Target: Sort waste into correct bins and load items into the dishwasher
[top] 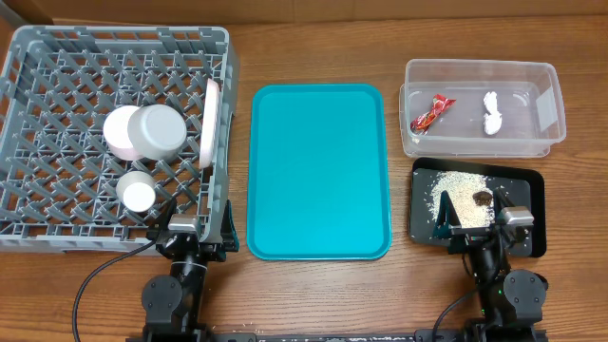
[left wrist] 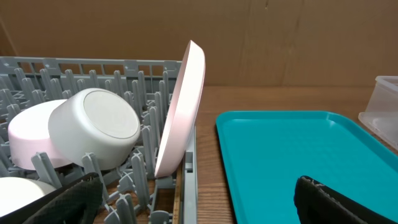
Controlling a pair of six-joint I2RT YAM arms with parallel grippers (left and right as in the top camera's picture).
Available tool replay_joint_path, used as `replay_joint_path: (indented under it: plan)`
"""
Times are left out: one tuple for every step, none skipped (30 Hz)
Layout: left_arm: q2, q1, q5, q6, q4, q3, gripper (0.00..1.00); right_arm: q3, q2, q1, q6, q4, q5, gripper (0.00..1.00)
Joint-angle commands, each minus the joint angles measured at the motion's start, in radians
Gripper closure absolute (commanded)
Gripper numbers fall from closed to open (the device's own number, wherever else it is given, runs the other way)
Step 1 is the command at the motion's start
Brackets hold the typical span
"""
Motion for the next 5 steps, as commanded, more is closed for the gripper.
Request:
replay_joint_path:
  plan:
    - [-0.010,-0.006,-0.014,0.016,-0.001,-0.005,0.00,-0.010,-0.011,-0.004,-0.004,0.008,0.013,0.00]
    - [-0.010,-0.006,-0.014,0.016,-0.001,-0.005,0.00,-0.010,-0.011,-0.004,-0.004,0.008,0.013,0.00]
    - [-0.010,-0.006,-0.014,0.016,-0.001,-0.005,0.00,-0.010,-0.011,-0.004,-0.004,0.008,0.013,0.00]
    - [-0.010,-0.006,-0.014,0.016,-0.001,-0.005,0.00,-0.010,-0.011,-0.004,-0.004,0.008,0.013,0.00]
    - [-0.010,-0.006,-0.014,0.016,-0.001,-0.005,0.00,-0.010,-0.011,-0.004,-0.004,0.008,0.013,0.00]
